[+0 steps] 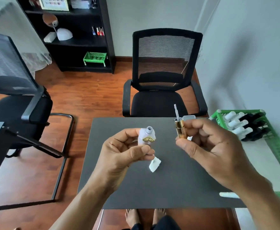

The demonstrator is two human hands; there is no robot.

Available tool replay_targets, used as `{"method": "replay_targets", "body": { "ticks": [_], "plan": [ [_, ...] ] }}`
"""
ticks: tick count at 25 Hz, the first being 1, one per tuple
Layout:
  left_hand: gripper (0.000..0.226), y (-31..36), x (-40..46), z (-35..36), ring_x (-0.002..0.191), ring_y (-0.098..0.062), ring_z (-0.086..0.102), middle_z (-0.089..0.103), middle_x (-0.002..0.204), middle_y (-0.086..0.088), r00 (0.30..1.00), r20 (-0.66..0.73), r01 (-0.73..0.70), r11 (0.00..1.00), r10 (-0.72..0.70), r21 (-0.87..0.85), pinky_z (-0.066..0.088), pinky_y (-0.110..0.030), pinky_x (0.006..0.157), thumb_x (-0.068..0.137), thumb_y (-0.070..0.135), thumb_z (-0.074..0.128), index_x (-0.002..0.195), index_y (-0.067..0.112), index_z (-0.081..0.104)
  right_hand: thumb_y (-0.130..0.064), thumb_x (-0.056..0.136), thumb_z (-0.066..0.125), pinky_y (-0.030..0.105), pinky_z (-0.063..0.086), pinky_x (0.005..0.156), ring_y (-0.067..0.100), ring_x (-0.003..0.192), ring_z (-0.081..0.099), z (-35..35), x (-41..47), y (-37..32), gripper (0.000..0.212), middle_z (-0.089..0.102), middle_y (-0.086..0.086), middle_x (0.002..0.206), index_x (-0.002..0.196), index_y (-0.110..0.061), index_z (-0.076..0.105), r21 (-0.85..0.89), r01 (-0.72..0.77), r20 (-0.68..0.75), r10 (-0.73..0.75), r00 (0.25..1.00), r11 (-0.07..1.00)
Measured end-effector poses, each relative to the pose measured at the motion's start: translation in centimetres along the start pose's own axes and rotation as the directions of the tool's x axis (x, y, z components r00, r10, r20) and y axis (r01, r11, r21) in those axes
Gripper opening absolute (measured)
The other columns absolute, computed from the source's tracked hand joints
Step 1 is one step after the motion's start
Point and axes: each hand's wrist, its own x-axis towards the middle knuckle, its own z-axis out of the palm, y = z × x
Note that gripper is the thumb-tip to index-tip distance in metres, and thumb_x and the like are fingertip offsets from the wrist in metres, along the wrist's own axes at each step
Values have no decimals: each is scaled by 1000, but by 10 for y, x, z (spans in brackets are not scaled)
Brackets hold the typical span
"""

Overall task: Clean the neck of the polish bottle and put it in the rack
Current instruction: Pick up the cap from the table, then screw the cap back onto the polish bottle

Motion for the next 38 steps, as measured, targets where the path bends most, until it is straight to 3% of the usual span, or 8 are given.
{"method": "replay_targets", "body": {
  "ticks": [4,11,15,24,28,33,38],
  "plan": [
    [30,7,-4,7,75,-25,79,81,85,-6,995,3,-96,988,96,124,66,-39,78,75,13,90,103,19,82,-29,94,72,27,54,69,22,78,66,-31,-6,-48,20,73,-4,96,114,-29,76,-90,146,-4,-147,989,985],
    [29,21,-19,13,84,-40,77,82,89,-6,981,-11,-181,939,193,293,63,-33,78,76,10,88,102,23,80,-33,89,71,12,45,64,18,69,61,-47,-3,-90,22,66,-10,87,105,-19,78,-268,288,52,-285,957,919],
    [27,28,-27,13,80,-18,73,82,88,2,971,28,-228,895,236,384,60,-30,72,80,3,82,99,22,80,-27,87,74,31,50,60,21,66,60,-47,-1,-108,16,66,-4,83,101,-20,79,-341,341,126,-317,940,876],
    [29,38,-35,11,77,-9,73,83,90,4,956,63,-286,867,285,409,60,-23,68,80,2,82,100,24,81,-21,82,75,25,48,57,17,61,56,-42,5,-136,16,60,-5,77,94,-13,81,-460,397,210,-337,918,794],
    [26,41,-35,9,75,-13,70,81,85,3,958,51,-276,864,281,420,57,-30,66,78,11,84,99,26,82,-22,80,76,18,45,57,11,61,53,-40,10,-144,14,58,-8,78,93,-16,80,-488,414,265,-321,909,769],
    [27,43,-33,9,78,-34,73,81,87,-5,961,44,-261,842,273,472,59,-37,68,78,11,84,101,25,82,-32,85,70,38,52,54,21,66,60,-38,20,-148,14,61,-5,86,98,-34,74,-501,414,328,-276,904,760],
    [27,49,-30,14,77,-17,75,81,85,-1,960,55,-265,824,275,500,63,-37,72,78,10,84,100,26,82,-35,89,62,43,55,56,23,68,63,-30,31,-147,15,58,-6,91,103,-35,69,-488,420,437,-202,876,765]
  ]
}}
